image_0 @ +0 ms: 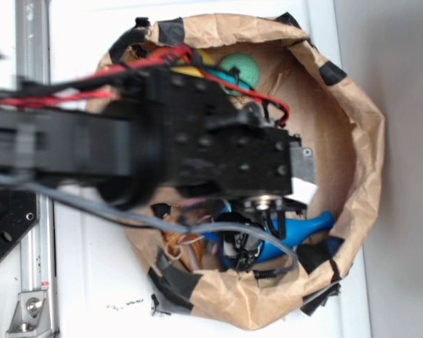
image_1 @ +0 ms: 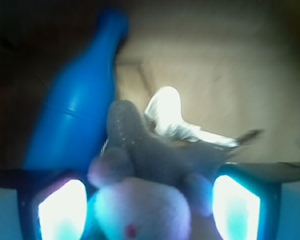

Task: Grab the gray animal.

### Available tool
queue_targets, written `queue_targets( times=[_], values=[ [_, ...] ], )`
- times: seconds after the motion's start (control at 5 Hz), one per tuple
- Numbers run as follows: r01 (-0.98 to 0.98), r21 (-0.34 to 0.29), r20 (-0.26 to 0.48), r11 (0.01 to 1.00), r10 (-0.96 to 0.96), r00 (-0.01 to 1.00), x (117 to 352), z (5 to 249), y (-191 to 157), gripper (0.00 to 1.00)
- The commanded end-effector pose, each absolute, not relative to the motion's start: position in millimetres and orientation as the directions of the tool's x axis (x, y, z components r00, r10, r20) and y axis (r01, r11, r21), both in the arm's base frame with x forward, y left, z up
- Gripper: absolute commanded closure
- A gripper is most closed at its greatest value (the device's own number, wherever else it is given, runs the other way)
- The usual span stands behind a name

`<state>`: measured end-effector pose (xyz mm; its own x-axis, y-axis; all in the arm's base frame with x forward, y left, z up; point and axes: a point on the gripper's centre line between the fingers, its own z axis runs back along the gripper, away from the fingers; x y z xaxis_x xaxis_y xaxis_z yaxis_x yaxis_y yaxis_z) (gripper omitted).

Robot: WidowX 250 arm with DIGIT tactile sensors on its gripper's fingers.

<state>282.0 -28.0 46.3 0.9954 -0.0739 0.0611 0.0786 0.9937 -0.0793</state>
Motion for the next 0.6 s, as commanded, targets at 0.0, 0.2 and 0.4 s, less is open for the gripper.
queue_targets(
  times=[0.0,0.2,0.4],
  values=[
    [0.055,-0.106,-0.028,0.993,-0.058,0.998,273.8,18.3,-39.4,1.0],
    [0.052,-0.156,-0.045,0.986,-0.059,0.997,275.9,43.7,-26.8,1.0],
    [0.034,-0.172,-0.023,0.985,-0.039,0.999,273.0,77.9,-12.2,1.0]
  ],
)
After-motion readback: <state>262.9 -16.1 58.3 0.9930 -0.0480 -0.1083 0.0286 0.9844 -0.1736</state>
